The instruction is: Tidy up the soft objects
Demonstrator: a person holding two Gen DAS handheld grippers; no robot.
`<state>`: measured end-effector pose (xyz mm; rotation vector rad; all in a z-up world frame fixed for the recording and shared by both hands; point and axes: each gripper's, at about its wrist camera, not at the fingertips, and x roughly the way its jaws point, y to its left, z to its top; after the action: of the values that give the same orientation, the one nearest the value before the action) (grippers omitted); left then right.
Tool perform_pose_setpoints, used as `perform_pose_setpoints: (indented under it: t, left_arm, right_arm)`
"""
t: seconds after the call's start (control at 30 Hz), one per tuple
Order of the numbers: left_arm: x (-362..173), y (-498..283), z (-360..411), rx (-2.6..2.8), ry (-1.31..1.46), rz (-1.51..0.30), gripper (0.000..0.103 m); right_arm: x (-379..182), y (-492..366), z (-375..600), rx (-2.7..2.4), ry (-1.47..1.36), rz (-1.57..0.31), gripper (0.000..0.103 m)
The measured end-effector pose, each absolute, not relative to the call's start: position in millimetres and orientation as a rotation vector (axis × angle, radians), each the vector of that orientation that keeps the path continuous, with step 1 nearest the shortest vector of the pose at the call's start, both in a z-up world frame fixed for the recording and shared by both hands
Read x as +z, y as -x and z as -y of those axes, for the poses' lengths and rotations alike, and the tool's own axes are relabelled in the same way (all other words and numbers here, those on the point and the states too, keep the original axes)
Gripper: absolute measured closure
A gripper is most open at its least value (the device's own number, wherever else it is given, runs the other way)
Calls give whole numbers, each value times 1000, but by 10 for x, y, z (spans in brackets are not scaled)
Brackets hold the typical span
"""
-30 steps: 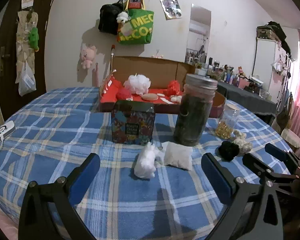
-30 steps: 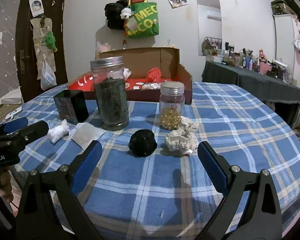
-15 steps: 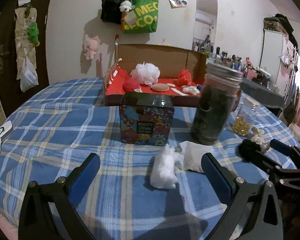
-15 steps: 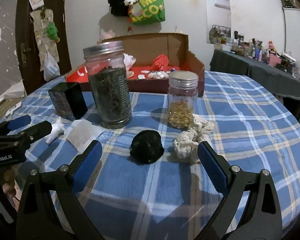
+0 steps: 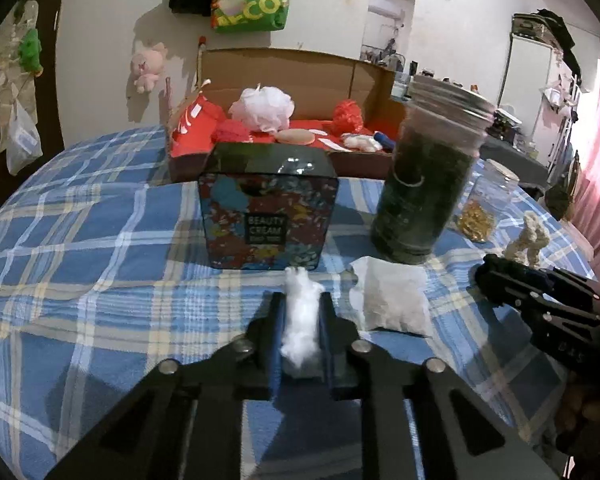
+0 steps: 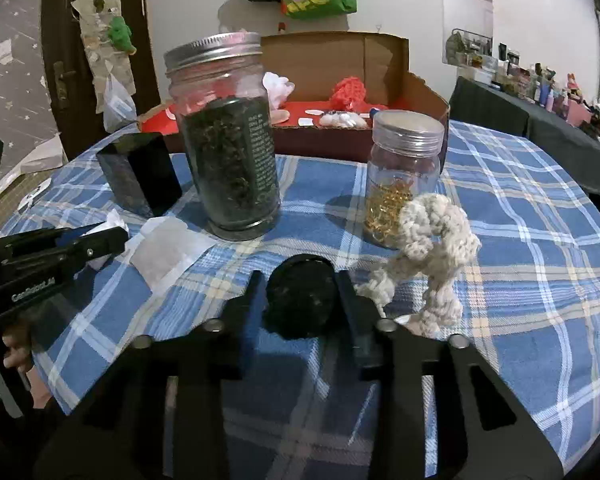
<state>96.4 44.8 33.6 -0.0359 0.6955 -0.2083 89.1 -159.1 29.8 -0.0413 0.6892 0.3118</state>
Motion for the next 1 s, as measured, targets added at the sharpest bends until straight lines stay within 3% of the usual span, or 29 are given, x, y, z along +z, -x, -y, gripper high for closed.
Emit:
perform_pose_setpoints:
  t: [1.0]
  left_arm:
    - [563, -903, 82, -465, 52, -656, 88]
  right_arm:
    - [533, -722, 1581, 461, -56, -621, 79]
